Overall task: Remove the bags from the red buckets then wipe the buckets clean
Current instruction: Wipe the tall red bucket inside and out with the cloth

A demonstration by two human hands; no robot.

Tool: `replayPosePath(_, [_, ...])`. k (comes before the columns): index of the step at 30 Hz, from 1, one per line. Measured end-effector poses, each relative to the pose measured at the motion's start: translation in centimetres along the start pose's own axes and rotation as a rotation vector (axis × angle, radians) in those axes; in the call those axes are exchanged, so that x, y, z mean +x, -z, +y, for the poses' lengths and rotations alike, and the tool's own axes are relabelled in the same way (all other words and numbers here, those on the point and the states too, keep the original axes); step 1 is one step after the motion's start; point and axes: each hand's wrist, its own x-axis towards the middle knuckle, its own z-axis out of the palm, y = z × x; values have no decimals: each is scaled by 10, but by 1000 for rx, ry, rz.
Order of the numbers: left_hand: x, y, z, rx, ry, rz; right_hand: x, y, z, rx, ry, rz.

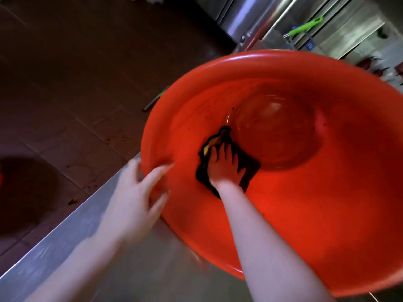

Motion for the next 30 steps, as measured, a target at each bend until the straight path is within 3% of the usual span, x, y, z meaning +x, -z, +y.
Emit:
replayPosePath(4, [47,33,13,173,-136,163,-4,0,16,-121,36,-37])
replayPosePath(7, [52,28,16,171,-29,107,-8,9,26,-237,-7,-89])
replayPosePath(12, [17,-22,4,-136,180,76,-39,26,39,-407,-57,-92])
replayPosePath(15, [2,-42,7,-205,240,120,-96,6,18,-305,43,-45])
replayPosePath(19, [1,-42,2,-223,182,115,-148,-28,-2,-251,157,86])
replayPosePath(27, [0,-38,-6,-261,160,45,-3,9,-11,27,-174,-58])
replayPosePath(30, [2,-39,-6,-260,167,58,-15,6,-13,-22,-87,-28])
